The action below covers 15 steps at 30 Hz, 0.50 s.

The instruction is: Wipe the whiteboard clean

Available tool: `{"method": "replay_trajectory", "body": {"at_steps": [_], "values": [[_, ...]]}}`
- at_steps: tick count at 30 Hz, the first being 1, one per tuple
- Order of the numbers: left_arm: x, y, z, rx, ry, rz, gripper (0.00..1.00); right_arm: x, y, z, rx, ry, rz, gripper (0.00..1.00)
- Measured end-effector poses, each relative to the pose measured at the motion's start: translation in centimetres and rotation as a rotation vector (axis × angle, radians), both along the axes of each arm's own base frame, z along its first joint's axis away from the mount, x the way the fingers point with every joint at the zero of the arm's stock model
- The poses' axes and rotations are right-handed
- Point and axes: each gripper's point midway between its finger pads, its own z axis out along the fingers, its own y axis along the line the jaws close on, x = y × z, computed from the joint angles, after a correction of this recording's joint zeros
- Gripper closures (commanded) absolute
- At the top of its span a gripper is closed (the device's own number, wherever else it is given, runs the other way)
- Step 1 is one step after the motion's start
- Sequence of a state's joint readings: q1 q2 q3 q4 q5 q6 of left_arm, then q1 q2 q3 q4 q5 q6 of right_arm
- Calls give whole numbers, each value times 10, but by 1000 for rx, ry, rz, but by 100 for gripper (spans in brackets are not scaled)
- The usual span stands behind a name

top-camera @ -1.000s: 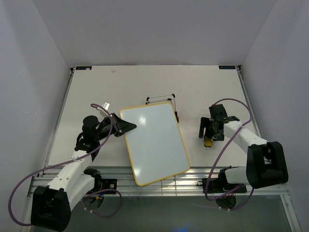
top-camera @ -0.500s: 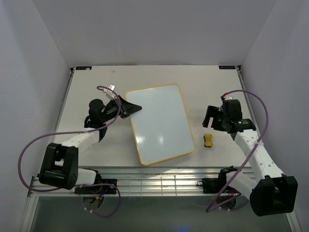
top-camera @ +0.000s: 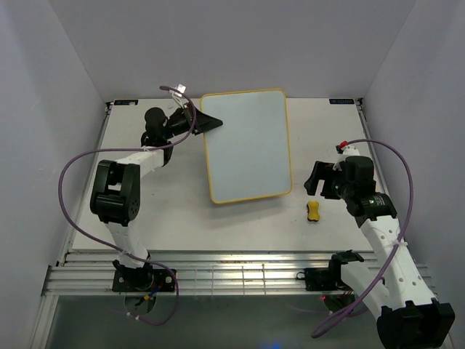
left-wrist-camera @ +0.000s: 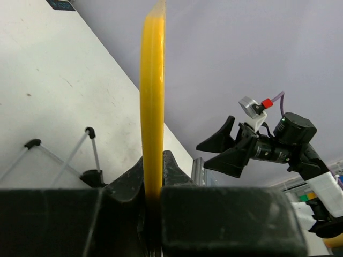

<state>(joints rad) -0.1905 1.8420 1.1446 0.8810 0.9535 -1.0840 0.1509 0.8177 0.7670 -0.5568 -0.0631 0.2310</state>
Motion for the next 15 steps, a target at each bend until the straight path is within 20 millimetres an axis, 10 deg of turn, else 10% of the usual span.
{"method": "replay_trajectory", "body": {"at_steps": [15], "values": [[72,4,-17,2,-75,-7,100,-5,-1,-15,-7,26,2,10]]}}
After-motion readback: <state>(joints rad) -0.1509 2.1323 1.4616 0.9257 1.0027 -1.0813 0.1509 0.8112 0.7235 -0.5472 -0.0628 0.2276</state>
